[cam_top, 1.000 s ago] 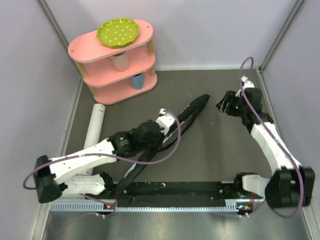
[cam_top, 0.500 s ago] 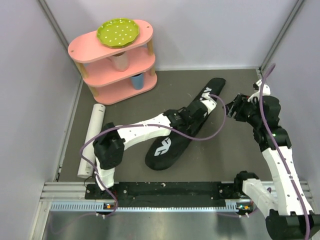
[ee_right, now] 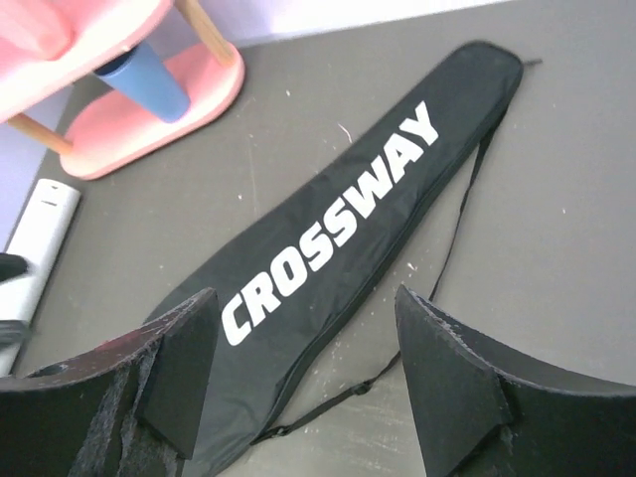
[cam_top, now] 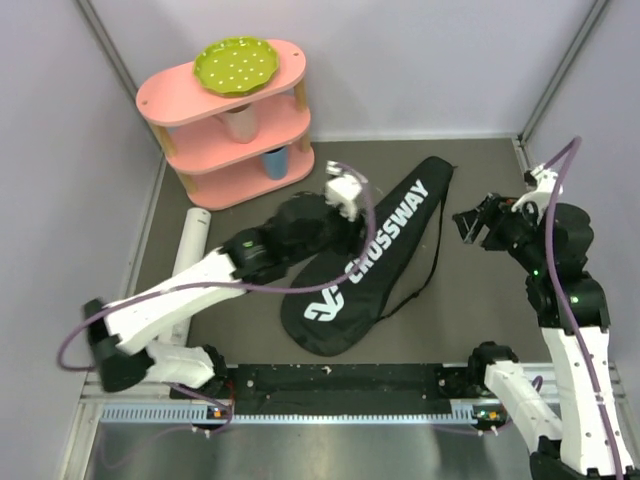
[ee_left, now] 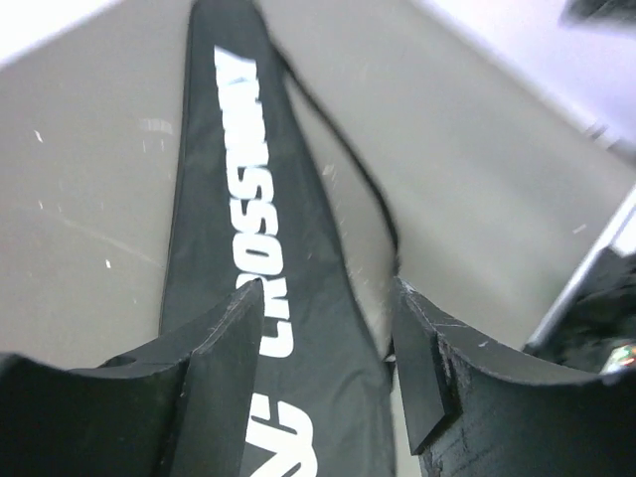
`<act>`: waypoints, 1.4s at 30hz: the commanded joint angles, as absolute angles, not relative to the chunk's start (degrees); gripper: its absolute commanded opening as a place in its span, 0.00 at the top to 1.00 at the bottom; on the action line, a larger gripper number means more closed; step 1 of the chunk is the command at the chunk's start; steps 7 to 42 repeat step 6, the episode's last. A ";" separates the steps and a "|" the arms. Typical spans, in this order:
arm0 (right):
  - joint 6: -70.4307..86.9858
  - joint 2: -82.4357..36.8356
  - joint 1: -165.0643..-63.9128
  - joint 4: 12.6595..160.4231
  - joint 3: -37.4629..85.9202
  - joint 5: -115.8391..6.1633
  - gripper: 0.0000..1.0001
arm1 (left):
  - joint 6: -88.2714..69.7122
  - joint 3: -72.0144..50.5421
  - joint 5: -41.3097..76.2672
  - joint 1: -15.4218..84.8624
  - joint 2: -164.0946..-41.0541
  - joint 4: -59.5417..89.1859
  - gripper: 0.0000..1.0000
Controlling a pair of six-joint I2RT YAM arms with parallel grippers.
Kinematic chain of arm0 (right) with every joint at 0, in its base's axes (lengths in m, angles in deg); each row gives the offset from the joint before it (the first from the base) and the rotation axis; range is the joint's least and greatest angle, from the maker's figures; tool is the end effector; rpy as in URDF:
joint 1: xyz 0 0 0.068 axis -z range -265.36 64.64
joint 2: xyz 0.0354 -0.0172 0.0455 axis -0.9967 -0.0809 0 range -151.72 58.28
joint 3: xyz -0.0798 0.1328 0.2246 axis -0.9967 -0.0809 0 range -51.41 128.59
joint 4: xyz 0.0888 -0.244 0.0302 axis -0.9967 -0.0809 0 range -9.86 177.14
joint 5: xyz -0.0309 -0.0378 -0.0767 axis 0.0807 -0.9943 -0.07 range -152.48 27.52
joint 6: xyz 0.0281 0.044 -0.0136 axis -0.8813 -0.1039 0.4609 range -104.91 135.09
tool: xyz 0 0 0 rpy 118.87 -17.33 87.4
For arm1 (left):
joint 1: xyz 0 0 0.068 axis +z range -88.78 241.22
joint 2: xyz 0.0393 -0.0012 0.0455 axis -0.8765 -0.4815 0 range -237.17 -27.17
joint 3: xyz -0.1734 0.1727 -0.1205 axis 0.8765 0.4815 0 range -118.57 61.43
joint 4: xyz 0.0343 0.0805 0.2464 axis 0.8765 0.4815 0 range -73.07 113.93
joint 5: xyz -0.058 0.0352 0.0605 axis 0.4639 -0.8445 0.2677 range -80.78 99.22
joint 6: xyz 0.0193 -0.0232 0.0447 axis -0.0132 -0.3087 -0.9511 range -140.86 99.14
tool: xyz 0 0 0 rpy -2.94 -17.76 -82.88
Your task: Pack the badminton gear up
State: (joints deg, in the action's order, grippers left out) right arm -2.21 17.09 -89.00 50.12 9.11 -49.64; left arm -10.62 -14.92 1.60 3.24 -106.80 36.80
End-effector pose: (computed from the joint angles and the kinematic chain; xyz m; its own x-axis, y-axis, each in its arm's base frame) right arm 0.1355 0.0165 0.3919 -0.3708 0.2669 -0.8895 -0.1707 0.9219 0.3478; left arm 0.1742 -0.2697 0.3760 -0.3431 0.2163 -0.9140 0.7263 0.6781 -0.1122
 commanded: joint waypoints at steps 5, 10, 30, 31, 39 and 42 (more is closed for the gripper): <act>0.58 28.99 -89.40 48.99 19.95 -48.07 0.26 | -8.37 -4.67 3.77 3.39 -76.15 22.03 0.39; 1.03 30.14 -89.40 49.17 20.92 -48.15 0.24 | -8.81 -4.31 3.94 3.39 -73.86 21.24 0.39; 1.03 30.14 -89.40 49.17 20.92 -48.15 0.24 | -8.81 -4.31 3.94 3.39 -73.86 21.24 0.39; 1.03 30.14 -89.40 49.17 20.92 -48.15 0.24 | -8.81 -4.31 3.94 3.39 -73.86 21.24 0.39; 1.03 30.14 -89.40 49.17 20.92 -48.15 0.24 | -8.81 -4.31 3.94 3.39 -73.86 21.24 0.39; 1.03 30.14 -89.40 49.17 20.92 -48.15 0.24 | -8.81 -4.31 3.94 3.39 -73.86 21.24 0.39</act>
